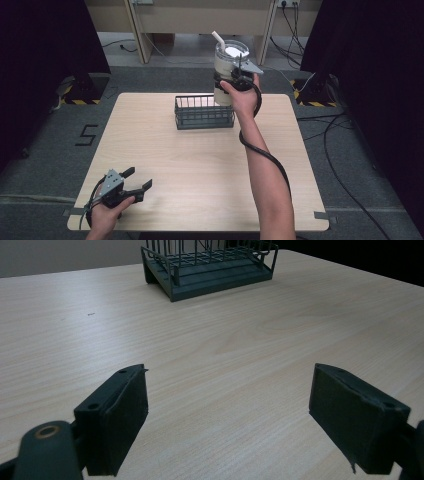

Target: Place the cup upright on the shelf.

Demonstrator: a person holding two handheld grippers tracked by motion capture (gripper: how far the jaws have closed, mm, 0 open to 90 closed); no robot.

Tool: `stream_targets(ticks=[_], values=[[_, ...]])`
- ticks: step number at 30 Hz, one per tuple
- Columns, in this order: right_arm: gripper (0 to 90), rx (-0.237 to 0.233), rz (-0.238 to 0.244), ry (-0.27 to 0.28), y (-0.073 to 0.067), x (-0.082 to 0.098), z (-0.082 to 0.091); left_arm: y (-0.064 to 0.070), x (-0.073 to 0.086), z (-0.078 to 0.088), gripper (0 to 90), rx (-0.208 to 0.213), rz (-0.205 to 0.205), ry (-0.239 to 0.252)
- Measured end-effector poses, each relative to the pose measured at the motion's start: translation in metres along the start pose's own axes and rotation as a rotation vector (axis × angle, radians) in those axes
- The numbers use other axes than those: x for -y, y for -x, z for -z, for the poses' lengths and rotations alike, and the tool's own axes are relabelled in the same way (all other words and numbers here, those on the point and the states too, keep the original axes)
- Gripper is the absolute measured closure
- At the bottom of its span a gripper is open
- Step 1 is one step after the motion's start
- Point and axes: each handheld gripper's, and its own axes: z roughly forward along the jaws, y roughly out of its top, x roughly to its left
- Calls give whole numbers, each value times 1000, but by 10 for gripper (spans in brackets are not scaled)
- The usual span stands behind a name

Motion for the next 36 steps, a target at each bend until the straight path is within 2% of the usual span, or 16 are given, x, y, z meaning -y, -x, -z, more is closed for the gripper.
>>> stream_targets(ticks=[21, 36], values=[[97, -28, -22, -29, -17, 15, -35, -1, 0, 0, 153, 2, 4, 4], [97, -28, -30, -51, -21, 25, -49, -1, 0, 0, 154, 6, 5, 7]])
